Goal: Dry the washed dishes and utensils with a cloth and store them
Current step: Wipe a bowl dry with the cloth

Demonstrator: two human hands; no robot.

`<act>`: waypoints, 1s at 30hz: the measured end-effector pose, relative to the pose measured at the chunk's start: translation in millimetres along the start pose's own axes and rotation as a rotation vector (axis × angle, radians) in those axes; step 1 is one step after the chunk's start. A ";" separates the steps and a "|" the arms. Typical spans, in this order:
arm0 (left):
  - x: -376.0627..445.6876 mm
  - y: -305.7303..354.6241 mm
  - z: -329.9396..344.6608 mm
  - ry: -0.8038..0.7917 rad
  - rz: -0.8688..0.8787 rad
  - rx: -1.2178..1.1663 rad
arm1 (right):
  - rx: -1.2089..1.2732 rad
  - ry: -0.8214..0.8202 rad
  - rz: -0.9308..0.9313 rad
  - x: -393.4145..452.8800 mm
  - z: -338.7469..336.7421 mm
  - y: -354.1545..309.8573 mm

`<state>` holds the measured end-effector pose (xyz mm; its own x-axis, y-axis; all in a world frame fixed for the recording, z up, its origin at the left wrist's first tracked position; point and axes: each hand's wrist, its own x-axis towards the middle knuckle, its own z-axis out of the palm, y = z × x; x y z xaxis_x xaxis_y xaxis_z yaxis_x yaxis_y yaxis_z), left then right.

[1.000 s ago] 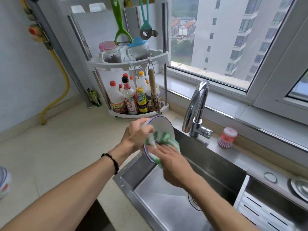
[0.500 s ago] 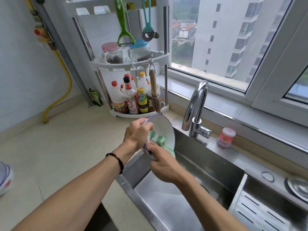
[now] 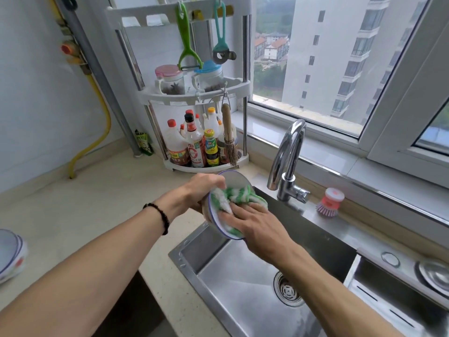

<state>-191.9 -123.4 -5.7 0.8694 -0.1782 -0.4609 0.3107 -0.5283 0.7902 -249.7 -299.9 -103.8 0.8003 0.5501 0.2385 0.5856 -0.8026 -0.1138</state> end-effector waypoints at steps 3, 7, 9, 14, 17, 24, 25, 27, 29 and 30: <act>0.4 -16.2 10.8 0.022 0.098 -0.241 | -0.008 0.105 0.106 10.0 -8.4 -6.5; 2.1 -28.9 44.5 0.365 0.169 -0.532 | 0.167 0.141 0.416 26.4 -18.8 -40.9; 6.9 -28.2 40.7 0.472 0.195 -0.418 | 0.375 0.180 0.422 21.2 -15.6 -48.4; 5.3 -21.7 20.3 0.394 0.230 -0.139 | 0.318 0.012 0.120 6.4 -7.6 -19.9; 3.6 -15.8 28.5 0.508 0.240 -0.175 | 0.722 -0.019 0.270 21.7 -14.7 -36.4; 7.2 -16.6 11.8 0.306 0.251 -0.065 | 0.207 -0.168 0.151 21.2 -8.5 -19.4; 6.0 -16.7 15.3 0.358 0.254 -0.072 | 0.307 -0.179 0.187 25.6 -10.2 -26.3; 7.4 -17.3 18.1 0.437 0.241 -0.106 | 0.721 -0.152 0.252 31.0 -17.8 -43.2; 7.2 -17.6 13.1 0.384 0.231 -0.097 | 0.812 -0.101 0.176 24.4 -14.7 -43.8; 6.3 -16.7 7.9 0.316 0.209 -0.078 | 0.705 -0.102 0.123 18.8 -12.3 -37.0</act>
<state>-194.6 -122.3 -24.9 0.9888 -0.0037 -0.1493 0.1324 -0.4405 0.8880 -257.9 -262.7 -83.2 0.8535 0.5121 0.0964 0.4067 -0.5390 -0.7376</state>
